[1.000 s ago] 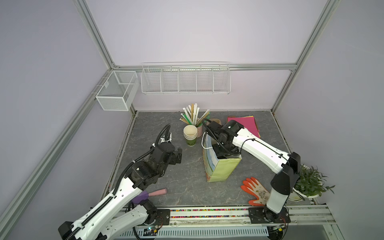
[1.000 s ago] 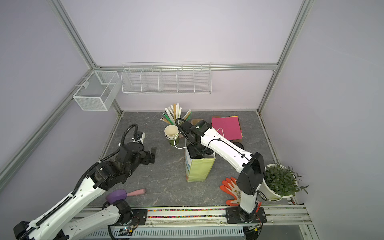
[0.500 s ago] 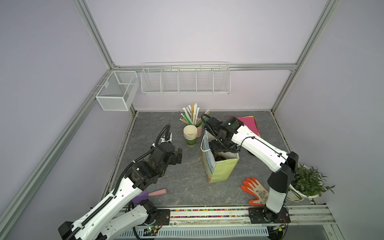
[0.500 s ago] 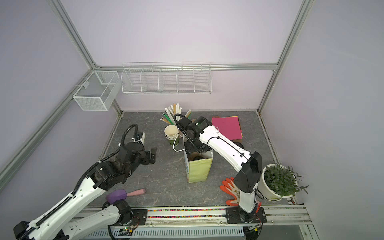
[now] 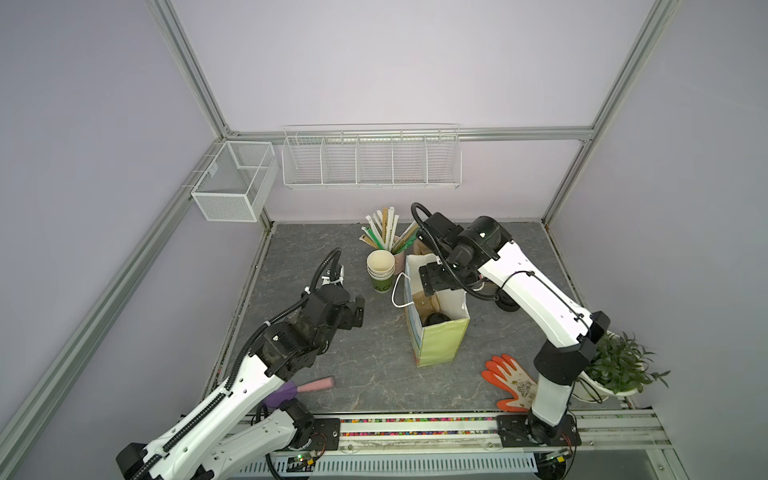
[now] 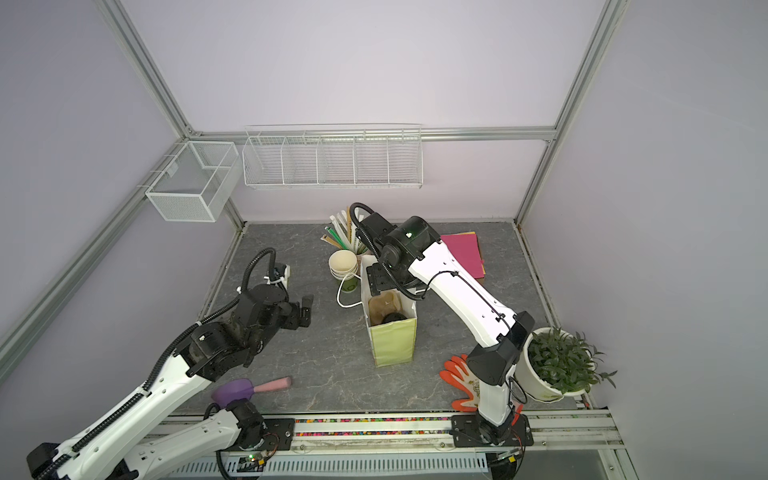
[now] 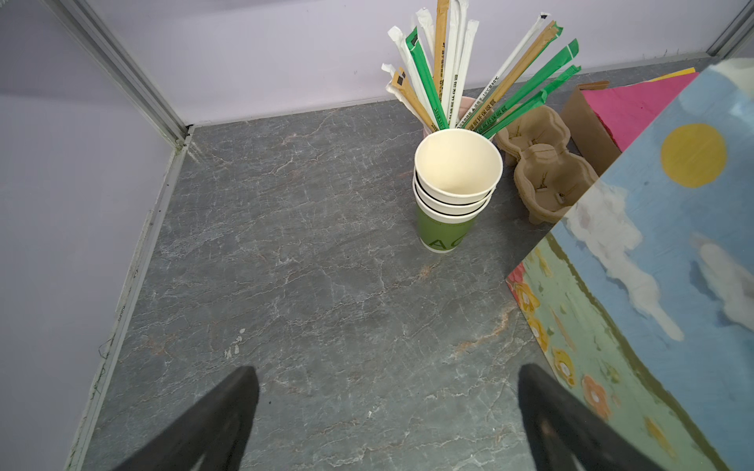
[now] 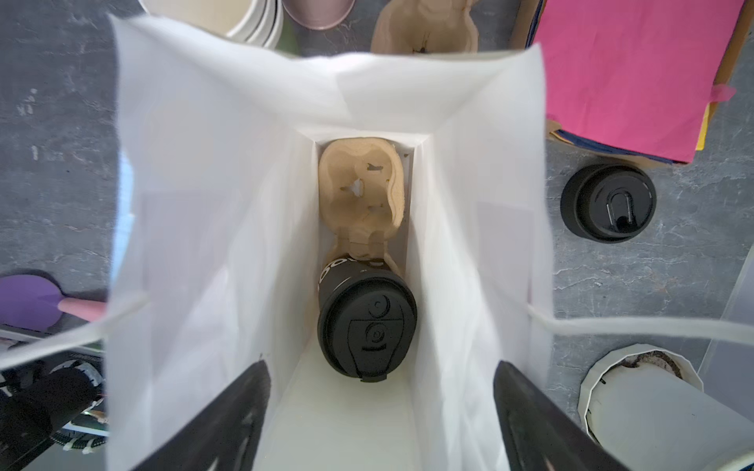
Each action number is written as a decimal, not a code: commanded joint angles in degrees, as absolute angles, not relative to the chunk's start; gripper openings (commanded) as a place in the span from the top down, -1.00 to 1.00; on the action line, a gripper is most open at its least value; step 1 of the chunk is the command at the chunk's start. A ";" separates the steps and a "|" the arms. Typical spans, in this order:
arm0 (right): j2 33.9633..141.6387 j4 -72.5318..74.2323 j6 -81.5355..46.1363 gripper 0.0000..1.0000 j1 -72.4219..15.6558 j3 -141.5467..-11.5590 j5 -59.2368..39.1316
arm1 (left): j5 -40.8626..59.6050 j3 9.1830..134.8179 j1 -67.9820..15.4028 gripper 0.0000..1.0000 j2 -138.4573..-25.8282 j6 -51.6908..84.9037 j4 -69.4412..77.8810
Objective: Pack the takeout coffee
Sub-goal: 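Open the right gripper and lift it out of the bag, then move the left gripper over the straw holder while the right draws back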
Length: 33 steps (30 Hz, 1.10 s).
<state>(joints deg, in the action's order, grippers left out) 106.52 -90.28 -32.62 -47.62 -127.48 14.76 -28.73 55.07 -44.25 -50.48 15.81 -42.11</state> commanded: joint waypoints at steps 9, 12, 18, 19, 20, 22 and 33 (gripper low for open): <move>106.65 -97.58 -27.34 -0.76 -47.94 -150.46 11.31 | -29.57 56.06 -42.56 -0.98 -50.28 15.58 -41.71; 99.32 -92.45 -26.01 -0.76 -47.84 -144.38 13.09 | -25.95 59.67 -39.39 -0.95 -52.90 16.82 -42.47; 81.72 -78.29 -25.42 -0.76 -47.29 -119.31 14.42 | -16.29 71.12 -33.87 -0.83 -62.19 19.42 -43.28; 79.83 -77.03 -25.36 -0.76 -47.28 -116.49 14.81 | -15.34 72.94 -33.28 -0.80 -63.76 19.57 -42.96; 77.44 -75.74 -25.16 -0.76 -47.33 -113.50 15.12 | -13.85 75.13 -32.39 -0.78 -66.04 19.63 -42.69; 73.16 -73.46 -24.86 -0.76 -47.29 -107.51 15.20 | -12.17 79.49 -31.05 -0.71 -70.66 19.57 -42.58; 51.97 -69.18 -23.29 -0.76 -47.24 -86.14 13.51 | -9.16 100.81 -27.08 -0.30 -97.27 15.38 -43.56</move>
<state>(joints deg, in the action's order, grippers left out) 56.58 -71.46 -24.25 -47.48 -88.82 13.72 -10.76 96.12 -28.49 -93.17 17.17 -41.41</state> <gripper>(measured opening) 0.880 0.655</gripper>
